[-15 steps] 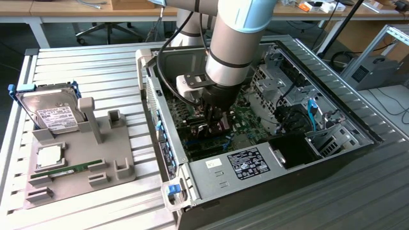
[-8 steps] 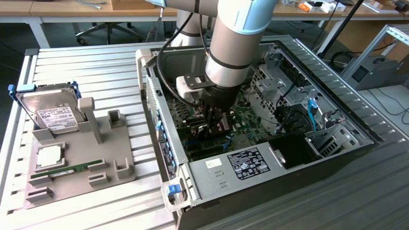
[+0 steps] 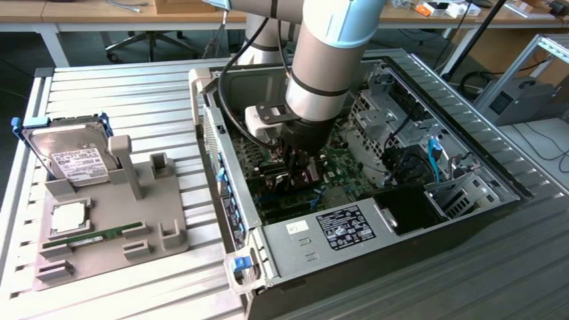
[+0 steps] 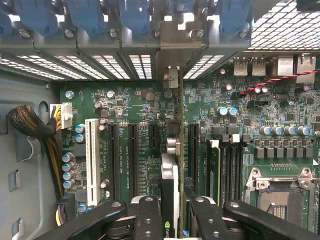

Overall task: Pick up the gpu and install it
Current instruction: 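Insert the gpu into the slot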

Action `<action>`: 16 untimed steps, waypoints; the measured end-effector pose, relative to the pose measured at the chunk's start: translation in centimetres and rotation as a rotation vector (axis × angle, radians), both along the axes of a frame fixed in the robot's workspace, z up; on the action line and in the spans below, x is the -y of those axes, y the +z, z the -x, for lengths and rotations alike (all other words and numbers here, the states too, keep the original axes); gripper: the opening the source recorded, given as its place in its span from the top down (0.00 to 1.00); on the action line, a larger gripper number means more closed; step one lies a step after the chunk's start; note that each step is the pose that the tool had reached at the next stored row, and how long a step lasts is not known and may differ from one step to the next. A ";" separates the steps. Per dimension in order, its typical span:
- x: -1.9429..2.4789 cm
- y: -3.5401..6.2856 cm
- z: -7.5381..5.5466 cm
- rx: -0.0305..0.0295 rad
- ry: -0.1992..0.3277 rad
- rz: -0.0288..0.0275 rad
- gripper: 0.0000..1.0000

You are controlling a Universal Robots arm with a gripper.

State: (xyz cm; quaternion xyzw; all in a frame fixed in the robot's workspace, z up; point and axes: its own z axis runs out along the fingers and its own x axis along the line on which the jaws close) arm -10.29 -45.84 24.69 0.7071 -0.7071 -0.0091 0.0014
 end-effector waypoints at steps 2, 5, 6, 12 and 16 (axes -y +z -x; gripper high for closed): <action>0.00 0.00 0.0 0.0000 0.000 0.0001 0.73; 0.00 0.01 0.1 0.0003 0.000 0.0002 0.73; 0.00 0.00 0.1 0.0006 0.000 0.0001 0.73; 0.00 0.00 0.3 0.0015 0.000 0.0000 0.73; 0.00 0.00 0.3 0.0018 0.000 0.0000 0.73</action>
